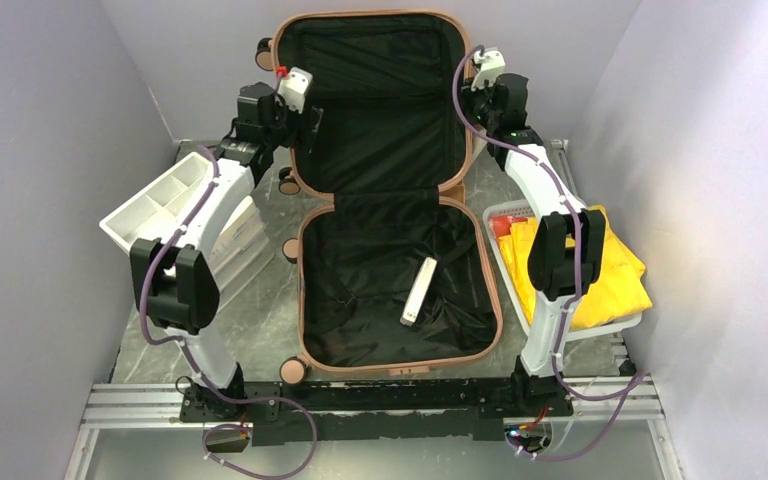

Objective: Open, take out, and arrange the luggage
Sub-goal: Adjust the luggage at the center of the board.

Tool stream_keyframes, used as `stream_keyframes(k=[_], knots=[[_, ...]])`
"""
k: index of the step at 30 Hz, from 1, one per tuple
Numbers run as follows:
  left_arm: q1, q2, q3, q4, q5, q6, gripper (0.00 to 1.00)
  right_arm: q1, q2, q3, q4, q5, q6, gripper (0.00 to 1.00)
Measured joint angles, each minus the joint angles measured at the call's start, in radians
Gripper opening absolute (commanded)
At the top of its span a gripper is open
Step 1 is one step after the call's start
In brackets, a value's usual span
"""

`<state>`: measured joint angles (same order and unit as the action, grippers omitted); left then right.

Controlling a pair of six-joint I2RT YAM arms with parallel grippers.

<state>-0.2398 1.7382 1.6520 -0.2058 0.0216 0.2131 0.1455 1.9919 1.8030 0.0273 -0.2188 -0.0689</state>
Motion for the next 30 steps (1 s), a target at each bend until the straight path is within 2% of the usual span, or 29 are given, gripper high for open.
stream_keyframes(k=[5, 9, 13, 23, 24, 27, 30], knots=[[0.000, 0.050, -0.003, 0.017, -0.006, -0.021, 0.97, -0.003, 0.001, 0.016, -0.019, -0.002, 0.025, 0.00], [0.000, 0.010, -0.064, 0.057, -0.009, -0.039, 0.97, -0.005, -0.013, 0.016, -0.041, -0.010, 0.034, 0.00], [0.000, -0.124, -0.198, 0.068, 0.008, -0.059, 0.97, -0.005, -0.080, -0.024, -0.071, -0.014, 0.036, 0.00], [-0.001, -0.461, -0.391, -0.016, 0.171, -0.006, 0.97, -0.011, -0.458, -0.373, -0.072, 0.104, -0.018, 0.00], [-0.002, -0.484, -0.415, -0.038, 0.189, 0.013, 0.95, -0.014, -0.486, -0.401, -0.072, 0.118, -0.019, 0.00], [-0.013, -0.534, -0.495, -0.096, 0.207, 0.071, 0.75, -0.021, -0.537, -0.459, -0.074, 0.146, -0.020, 0.00], [-0.034, -0.569, -0.590, -0.155, 0.201, 0.150, 0.59, -0.033, -0.557, -0.492, -0.072, 0.154, -0.017, 0.00]])
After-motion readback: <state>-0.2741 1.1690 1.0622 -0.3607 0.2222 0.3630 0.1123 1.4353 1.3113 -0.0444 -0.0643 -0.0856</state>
